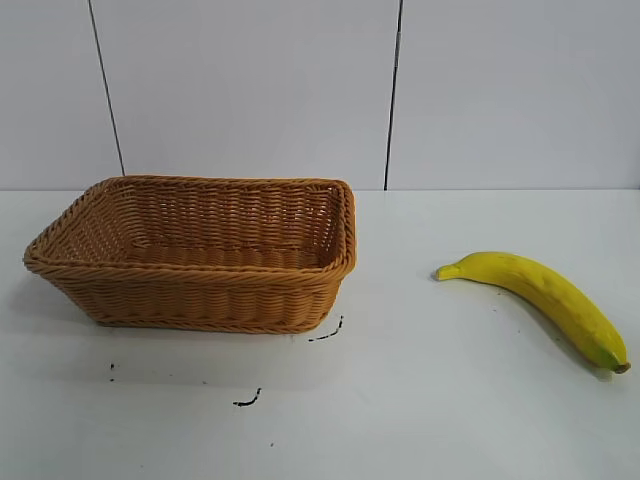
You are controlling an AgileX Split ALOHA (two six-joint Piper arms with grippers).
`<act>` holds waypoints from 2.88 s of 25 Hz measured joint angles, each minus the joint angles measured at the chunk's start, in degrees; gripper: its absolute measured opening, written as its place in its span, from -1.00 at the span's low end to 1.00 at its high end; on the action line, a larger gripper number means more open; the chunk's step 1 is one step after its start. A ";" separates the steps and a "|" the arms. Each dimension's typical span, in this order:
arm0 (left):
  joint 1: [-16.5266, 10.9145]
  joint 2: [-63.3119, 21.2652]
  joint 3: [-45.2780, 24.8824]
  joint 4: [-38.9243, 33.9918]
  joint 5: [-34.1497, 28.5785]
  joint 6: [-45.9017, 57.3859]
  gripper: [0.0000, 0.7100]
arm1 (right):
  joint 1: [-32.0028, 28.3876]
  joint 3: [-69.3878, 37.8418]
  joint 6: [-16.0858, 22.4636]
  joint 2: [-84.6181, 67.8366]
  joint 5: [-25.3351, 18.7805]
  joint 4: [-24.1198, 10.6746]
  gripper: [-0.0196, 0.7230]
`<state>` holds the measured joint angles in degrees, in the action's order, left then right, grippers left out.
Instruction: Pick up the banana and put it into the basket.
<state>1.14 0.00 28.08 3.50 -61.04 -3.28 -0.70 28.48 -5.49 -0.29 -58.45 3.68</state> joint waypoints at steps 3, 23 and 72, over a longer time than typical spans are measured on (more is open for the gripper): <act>0.00 0.00 0.00 0.00 0.00 0.00 0.96 | 0.00 0.00 0.00 0.00 0.00 0.00 0.91; 0.00 0.00 0.00 0.00 0.00 0.00 0.96 | 0.00 22.69 0.83 42.48 0.33 0.01 0.91; 0.00 0.00 0.00 0.00 0.00 0.00 0.96 | 4.95 57.40 -11.78 124.63 7.37 -2.75 0.91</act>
<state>1.14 0.00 28.08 3.50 -61.04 -3.28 4.26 85.88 -17.28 124.34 -51.08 0.93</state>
